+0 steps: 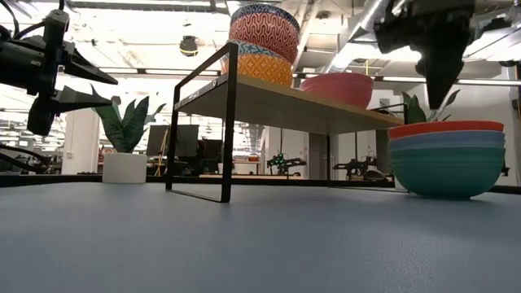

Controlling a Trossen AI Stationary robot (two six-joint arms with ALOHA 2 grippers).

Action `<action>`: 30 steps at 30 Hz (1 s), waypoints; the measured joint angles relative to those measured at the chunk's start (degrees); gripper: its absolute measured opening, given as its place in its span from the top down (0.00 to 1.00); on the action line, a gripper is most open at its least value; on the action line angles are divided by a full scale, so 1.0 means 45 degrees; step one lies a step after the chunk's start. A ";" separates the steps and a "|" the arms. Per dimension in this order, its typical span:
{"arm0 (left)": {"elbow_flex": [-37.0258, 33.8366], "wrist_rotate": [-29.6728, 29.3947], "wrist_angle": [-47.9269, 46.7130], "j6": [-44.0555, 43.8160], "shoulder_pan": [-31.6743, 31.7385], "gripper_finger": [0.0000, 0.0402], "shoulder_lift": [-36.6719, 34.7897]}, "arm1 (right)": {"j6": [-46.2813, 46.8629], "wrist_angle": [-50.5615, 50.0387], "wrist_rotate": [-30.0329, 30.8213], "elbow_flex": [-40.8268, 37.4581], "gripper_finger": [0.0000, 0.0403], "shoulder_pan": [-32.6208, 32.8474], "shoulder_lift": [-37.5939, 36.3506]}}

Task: Place and stack bowls onto a shelf
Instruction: Stack the red bowl on top of the pink bowl on the shelf

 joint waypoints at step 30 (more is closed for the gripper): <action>0.0000 -0.0027 -0.0003 -0.0132 0.0000 0.59 0.0000 | -0.1178 -0.0254 -0.0086 -0.0775 0.94 -0.1232 0.0316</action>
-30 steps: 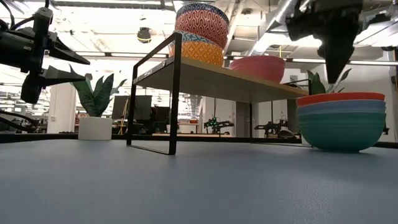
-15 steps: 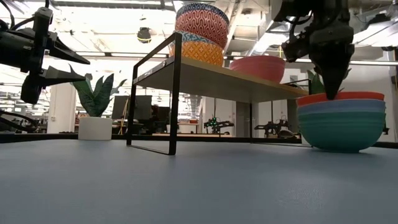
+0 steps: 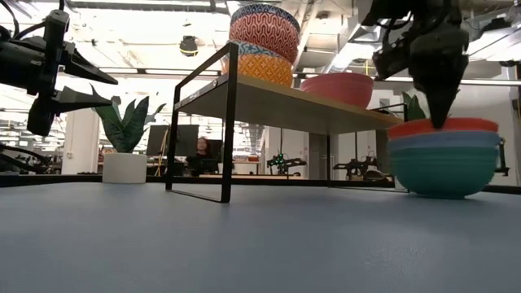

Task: Place and stack bowls onto a shelf
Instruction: Stack the red bowl on top of the pink bowl on the shelf

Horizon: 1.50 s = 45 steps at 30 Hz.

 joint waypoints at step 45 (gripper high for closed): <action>0.0000 0.0005 0.0000 -0.0010 0.0000 0.59 0.0000 | -1.2258 -0.1210 0.1181 0.8578 0.94 -0.3324 0.0598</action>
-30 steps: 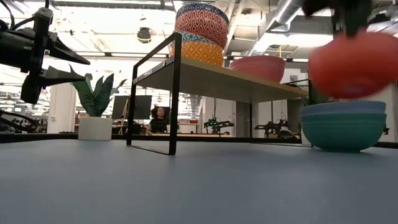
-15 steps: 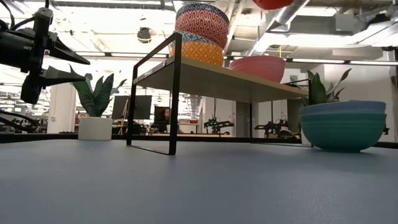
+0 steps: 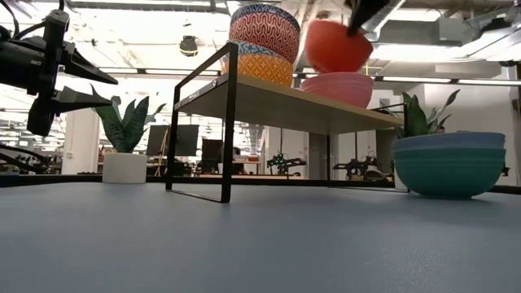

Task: Place and stack bowls onto a shelf
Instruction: Stack the red bowl on top of the pink bowl on the shelf

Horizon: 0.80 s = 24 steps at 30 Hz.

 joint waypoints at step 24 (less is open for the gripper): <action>0.0000 -0.0034 -0.0005 0.0015 0.0000 0.59 0.0000 | -0.0664 -0.1281 -0.0723 0.0005 0.76 -0.0746 0.1078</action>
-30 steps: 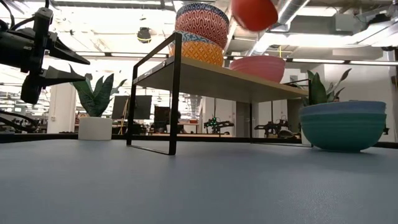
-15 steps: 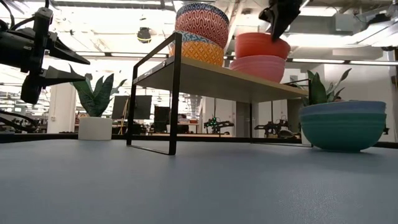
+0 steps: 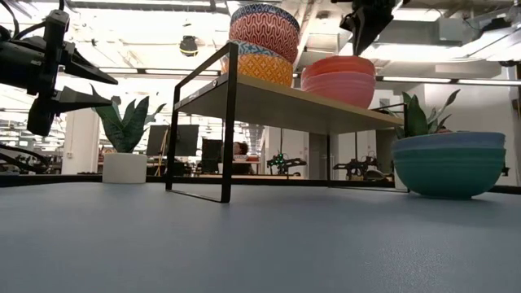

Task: Place and stack bowls onto a shelf
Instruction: Stack the red bowl on top of the pink bowl on the shelf, then stack the blue bowl on top of the red bowl on the shelf

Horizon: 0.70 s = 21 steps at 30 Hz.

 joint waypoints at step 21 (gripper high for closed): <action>0.0002 0.0078 0.0007 0.0315 0.0000 0.59 0.0000 | 0.9087 -0.1771 -0.0895 0.0036 0.49 0.1732 -0.1648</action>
